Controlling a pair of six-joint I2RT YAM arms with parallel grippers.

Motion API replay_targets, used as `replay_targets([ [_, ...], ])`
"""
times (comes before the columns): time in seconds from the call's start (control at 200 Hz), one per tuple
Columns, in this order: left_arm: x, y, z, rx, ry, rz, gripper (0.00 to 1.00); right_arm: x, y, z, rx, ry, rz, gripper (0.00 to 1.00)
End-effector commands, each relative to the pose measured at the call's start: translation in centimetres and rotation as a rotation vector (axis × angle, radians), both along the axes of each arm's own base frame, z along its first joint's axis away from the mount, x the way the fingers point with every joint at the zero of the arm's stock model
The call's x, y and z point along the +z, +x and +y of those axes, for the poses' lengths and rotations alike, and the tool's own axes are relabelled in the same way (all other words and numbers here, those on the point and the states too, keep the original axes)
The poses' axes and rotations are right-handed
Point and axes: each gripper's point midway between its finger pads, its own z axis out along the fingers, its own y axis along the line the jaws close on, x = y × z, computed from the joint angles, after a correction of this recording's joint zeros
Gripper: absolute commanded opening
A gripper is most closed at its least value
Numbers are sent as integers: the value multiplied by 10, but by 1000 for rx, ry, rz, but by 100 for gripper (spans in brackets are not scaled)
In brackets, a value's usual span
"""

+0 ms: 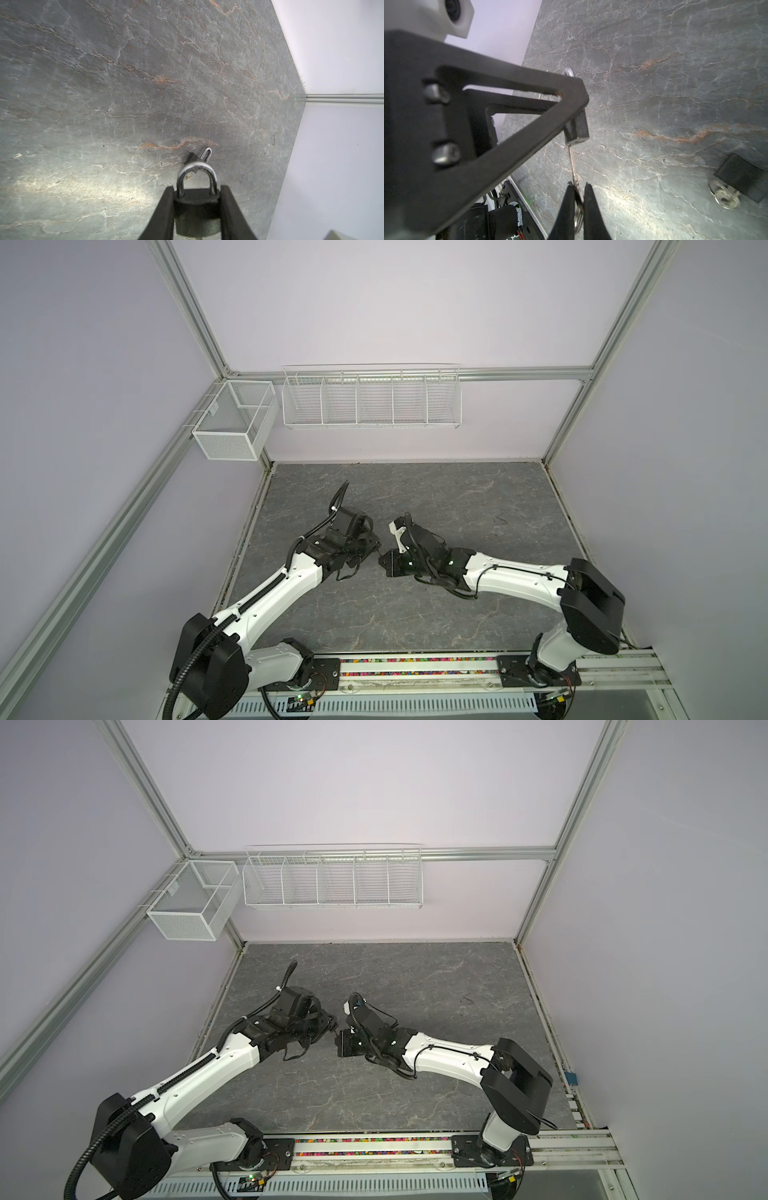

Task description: Unlock with the key

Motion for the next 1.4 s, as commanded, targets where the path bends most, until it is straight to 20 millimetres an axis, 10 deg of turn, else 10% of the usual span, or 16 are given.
replay_targets([
  [0.0, 7, 0, -4, -7, -28, -14, 0, -2, 9, -2, -36, -15, 4, 7],
  [0.855, 20, -4, -5, -7, -57, -31, 0, 15, 14, 18, -4, 41, 44, 6],
  [1.394, 3, -14, -1, -59, 81, 5, 0, 61, 20, 20, 26, 198, 73, 6],
])
